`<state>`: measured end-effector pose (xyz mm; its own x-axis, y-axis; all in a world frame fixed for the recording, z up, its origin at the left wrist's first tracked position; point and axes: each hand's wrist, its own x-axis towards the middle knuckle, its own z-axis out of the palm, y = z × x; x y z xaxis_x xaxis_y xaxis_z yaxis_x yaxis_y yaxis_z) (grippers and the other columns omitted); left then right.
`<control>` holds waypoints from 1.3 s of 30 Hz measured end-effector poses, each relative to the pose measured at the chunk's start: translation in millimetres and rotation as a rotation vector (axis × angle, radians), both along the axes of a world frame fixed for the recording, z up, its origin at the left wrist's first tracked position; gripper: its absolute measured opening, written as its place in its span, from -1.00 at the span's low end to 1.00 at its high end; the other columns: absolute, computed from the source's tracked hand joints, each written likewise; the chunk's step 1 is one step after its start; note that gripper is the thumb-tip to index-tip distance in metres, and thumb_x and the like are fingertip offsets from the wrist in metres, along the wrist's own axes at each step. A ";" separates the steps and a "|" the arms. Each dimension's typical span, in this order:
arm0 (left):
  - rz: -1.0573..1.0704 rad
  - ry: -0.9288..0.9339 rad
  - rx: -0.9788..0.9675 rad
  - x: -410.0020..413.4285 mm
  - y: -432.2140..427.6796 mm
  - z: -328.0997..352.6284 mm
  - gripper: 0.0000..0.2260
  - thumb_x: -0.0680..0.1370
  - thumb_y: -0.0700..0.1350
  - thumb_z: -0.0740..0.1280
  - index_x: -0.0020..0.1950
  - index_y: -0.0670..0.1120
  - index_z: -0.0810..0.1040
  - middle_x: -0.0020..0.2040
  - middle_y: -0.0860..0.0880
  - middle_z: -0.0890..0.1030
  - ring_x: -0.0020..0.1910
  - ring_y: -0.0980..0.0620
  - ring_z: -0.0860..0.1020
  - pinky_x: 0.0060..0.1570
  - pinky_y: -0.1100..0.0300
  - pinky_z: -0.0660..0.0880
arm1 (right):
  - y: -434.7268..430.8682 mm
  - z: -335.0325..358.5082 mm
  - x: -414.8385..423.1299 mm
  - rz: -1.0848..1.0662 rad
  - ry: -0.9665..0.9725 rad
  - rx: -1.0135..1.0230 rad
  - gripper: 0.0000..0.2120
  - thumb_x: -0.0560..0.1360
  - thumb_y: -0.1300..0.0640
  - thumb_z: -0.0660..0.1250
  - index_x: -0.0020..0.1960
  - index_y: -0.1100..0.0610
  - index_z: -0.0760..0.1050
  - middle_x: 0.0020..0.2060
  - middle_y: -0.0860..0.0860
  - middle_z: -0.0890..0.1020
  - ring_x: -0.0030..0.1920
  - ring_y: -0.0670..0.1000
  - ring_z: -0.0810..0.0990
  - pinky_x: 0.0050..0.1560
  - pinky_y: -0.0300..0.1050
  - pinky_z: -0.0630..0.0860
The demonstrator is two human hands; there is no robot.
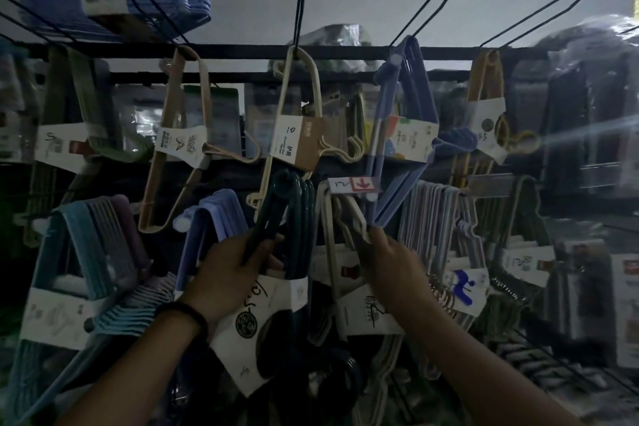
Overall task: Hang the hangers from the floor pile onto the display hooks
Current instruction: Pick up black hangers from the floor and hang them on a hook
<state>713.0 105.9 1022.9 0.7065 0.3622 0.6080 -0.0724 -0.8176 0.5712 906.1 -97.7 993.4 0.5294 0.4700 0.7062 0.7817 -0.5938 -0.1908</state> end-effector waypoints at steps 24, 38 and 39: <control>0.171 -0.019 -0.010 8.0 -20.4 -4.9 -0.66 0.73 -0.11 0.22 0.52 -0.07 0.37 -0.40 0.11 0.54 -0.51 0.25 0.51 -0.49 0.38 0.40 | 99.3 28.3 83.1 -0.145 0.123 -0.595 -0.66 0.66 0.18 0.22 0.42 0.14 0.46 0.37 0.15 0.53 0.33 0.20 0.55 0.21 0.16 0.59; -0.088 -0.264 0.060 22.0 -62.6 -0.3 -0.62 0.72 -0.07 0.22 0.53 0.16 0.33 -0.10 0.21 0.58 -0.18 0.23 0.60 -0.16 0.35 0.53 | -38.4 97.8 -95.3 0.163 0.038 -0.107 -0.51 0.58 -0.43 0.10 0.14 -0.02 0.40 -0.29 -0.05 0.58 -0.36 -0.02 0.57 -0.38 -0.02 0.55; -0.114 -0.280 0.067 26.5 -70.9 0.9 -0.62 0.72 -0.09 0.23 0.53 0.16 0.34 -0.10 0.21 0.58 -0.16 0.22 0.60 -0.13 0.35 0.55 | -39.9 96.6 -94.6 0.123 0.020 -0.099 -0.54 0.58 -0.40 0.15 0.15 -0.02 0.37 -0.27 -0.05 0.57 -0.36 -0.02 0.57 -0.40 -0.03 0.55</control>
